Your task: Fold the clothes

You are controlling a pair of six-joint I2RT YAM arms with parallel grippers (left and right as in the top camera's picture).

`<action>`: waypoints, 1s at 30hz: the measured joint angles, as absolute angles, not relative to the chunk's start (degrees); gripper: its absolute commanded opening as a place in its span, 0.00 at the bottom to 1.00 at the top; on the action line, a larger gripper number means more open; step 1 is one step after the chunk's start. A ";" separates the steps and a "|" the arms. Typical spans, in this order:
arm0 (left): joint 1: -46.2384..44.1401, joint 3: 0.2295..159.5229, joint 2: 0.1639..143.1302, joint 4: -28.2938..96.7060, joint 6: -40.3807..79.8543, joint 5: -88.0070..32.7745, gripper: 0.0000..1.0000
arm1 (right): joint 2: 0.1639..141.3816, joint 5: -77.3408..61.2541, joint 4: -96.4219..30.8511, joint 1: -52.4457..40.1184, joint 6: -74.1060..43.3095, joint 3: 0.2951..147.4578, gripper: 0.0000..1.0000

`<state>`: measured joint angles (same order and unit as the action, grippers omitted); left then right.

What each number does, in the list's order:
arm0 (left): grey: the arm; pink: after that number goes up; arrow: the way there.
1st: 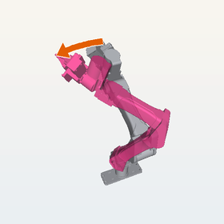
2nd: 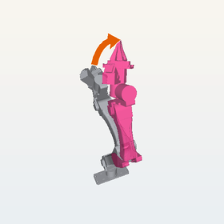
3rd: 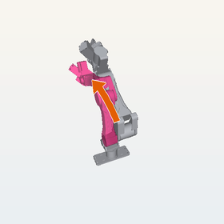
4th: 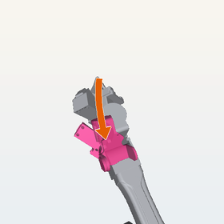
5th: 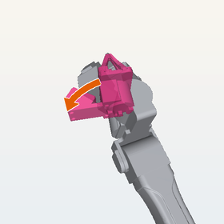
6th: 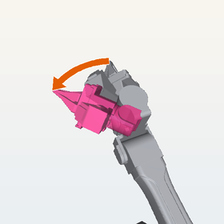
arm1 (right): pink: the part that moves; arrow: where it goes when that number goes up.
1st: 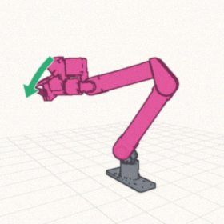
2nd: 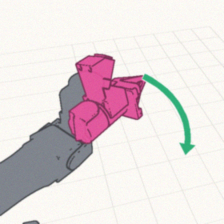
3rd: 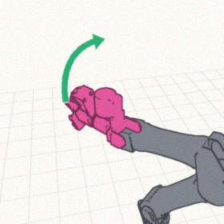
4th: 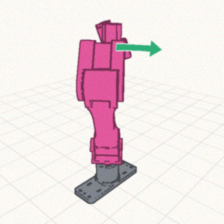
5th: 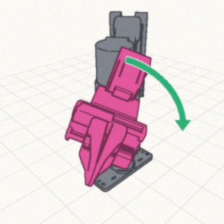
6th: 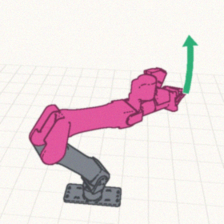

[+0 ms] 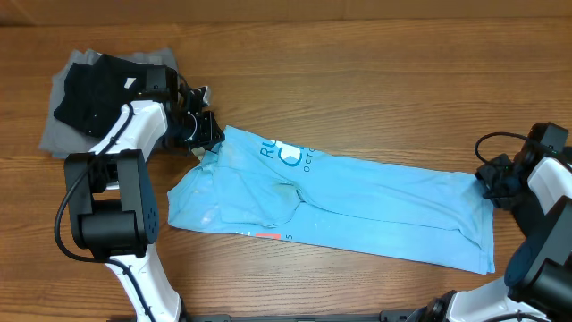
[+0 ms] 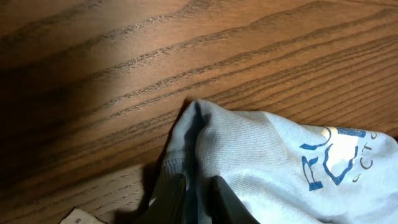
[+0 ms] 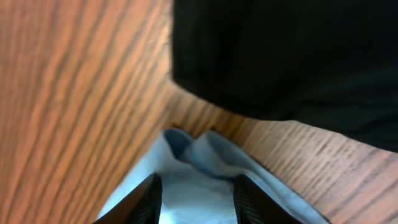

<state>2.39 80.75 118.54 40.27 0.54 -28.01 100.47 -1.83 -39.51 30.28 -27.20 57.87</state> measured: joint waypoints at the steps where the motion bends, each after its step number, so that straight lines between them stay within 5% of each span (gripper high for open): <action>1: 2.39 80.75 118.54 40.27 0.54 -28.01 0.19 | 101.03 -1.41 -39.38 30.28 -27.42 57.87 0.29; 2: 2.39 80.75 118.54 40.27 0.54 -28.01 0.19 | 101.71 -1.15 -38.94 30.26 -27.35 57.82 0.27; 4: 2.39 80.75 118.54 40.27 0.54 -28.01 0.19 | 101.95 -0.56 -37.76 30.28 -27.79 57.41 0.04; 17: 2.39 80.75 118.54 40.49 0.67 -28.01 0.15 | 103.61 -4.64 -35.09 39.79 -28.27 59.27 0.04; 19: 2.39 80.75 118.54 40.49 0.75 -28.01 0.20 | 103.63 -5.76 -35.05 39.88 -28.25 59.27 0.11; 20: 2.39 80.75 118.54 40.47 0.82 -28.01 0.35 | 103.63 -6.20 -35.07 39.86 -28.25 59.27 0.28; 22: 2.39 80.75 118.54 39.90 0.99 -28.71 0.45 | 103.63 -7.75 -35.05 39.88 -28.18 59.27 0.38; 30: 1.13 80.75 118.54 37.65 0.93 -35.77 0.50 | 102.67 -12.86 -42.33 39.88 -26.98 64.07 0.44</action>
